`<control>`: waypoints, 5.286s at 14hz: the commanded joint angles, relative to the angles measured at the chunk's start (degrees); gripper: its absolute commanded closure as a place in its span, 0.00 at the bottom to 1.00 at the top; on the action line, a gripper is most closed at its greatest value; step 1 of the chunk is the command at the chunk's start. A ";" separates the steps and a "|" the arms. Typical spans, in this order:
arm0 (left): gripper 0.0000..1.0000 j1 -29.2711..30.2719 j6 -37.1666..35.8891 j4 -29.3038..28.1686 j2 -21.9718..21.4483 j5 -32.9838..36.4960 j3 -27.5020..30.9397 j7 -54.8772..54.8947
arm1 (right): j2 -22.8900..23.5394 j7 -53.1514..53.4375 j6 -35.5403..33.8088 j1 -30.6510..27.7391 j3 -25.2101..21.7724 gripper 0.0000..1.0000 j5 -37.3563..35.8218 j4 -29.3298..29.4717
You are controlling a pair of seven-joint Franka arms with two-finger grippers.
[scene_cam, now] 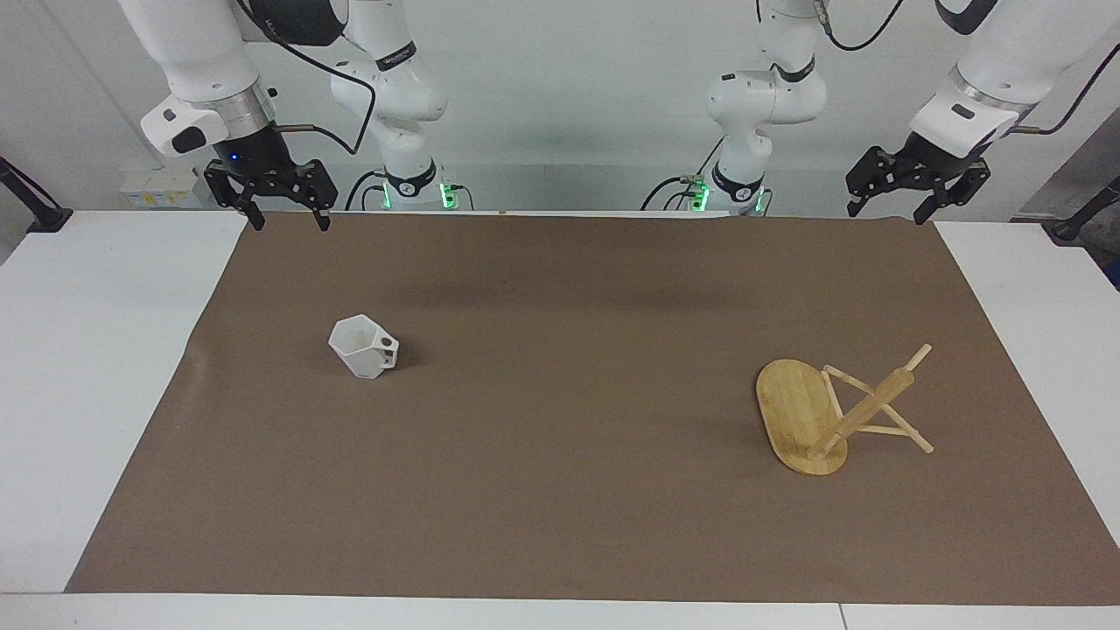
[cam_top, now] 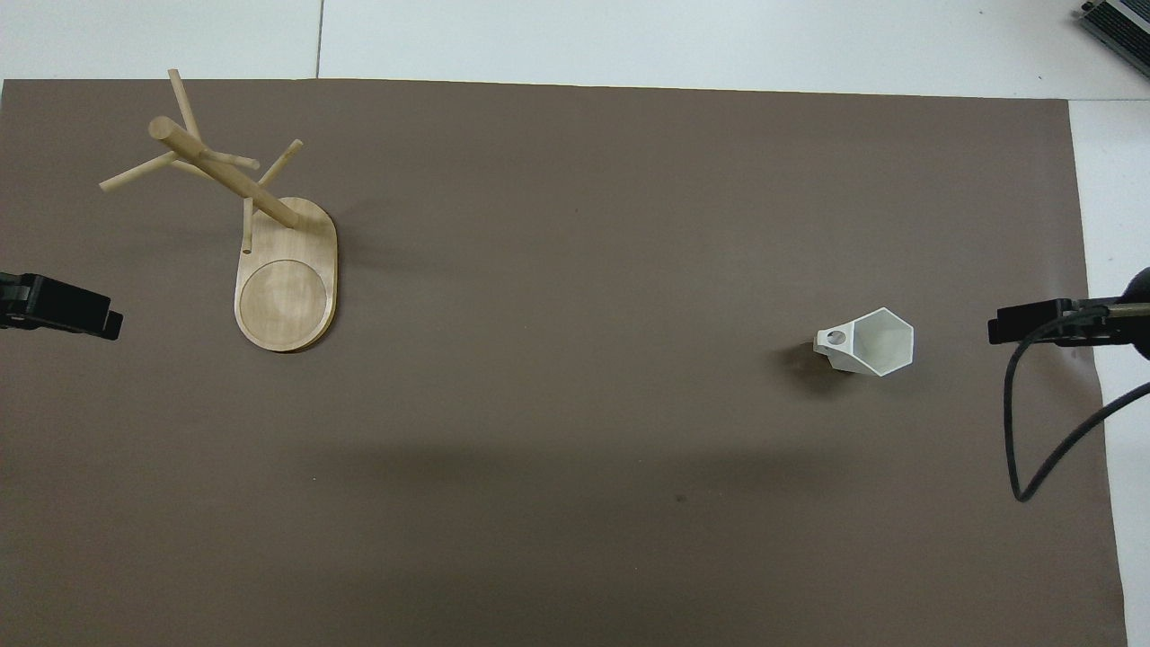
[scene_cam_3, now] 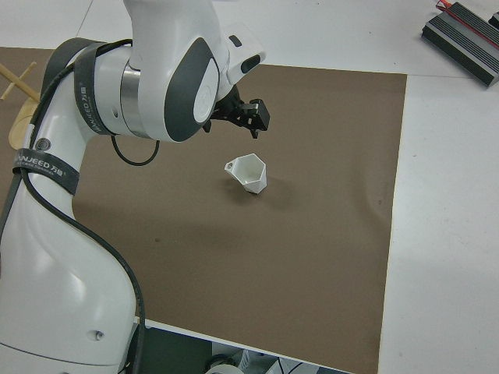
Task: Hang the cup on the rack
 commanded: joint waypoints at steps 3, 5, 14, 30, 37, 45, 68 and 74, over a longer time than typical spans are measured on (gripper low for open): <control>0.00 -0.73 -0.39 -0.20 -0.54 1.18 0.23 -0.64 | -1.58 -3.49 3.37 -1.40 -0.11 0.00 1.39 -3.44; 0.00 -0.47 0.04 -0.29 -0.54 1.27 0.23 -0.64 | -1.85 -3.67 7.86 -1.49 -0.20 0.00 1.39 -6.26; 0.00 -0.91 1.27 -0.91 -0.72 1.27 0.15 -0.46 | 12.72 -7.36 22.44 -2.37 -0.20 0.00 0.34 -9.43; 0.00 -2.67 1.45 -1.78 -1.25 1.01 -0.65 -0.73 | 16.17 -1.14 28.97 -3.60 -0.38 0.00 0.25 -17.86; 0.00 -2.40 1.98 -2.14 -1.25 1.10 -0.56 -0.02 | 15.38 2.56 28.88 -2.98 -0.29 0.27 0.25 -19.19; 0.00 -1.88 4.53 -2.22 -1.25 1.01 -0.56 -0.02 | 15.38 3.97 28.09 -1.50 0.50 0.76 1.04 -18.92; 0.00 -1.09 11.64 -4.33 -1.42 -5.22 0.14 20.77 | 9.23 -5.61 -5.30 -2.37 0.06 1.00 18.33 12.28; 0.00 0.15 19.73 -15.39 -6.25 -17.96 0.06 46.69 | 8.35 -1.40 -4.25 5.61 0.59 1.00 29.16 10.53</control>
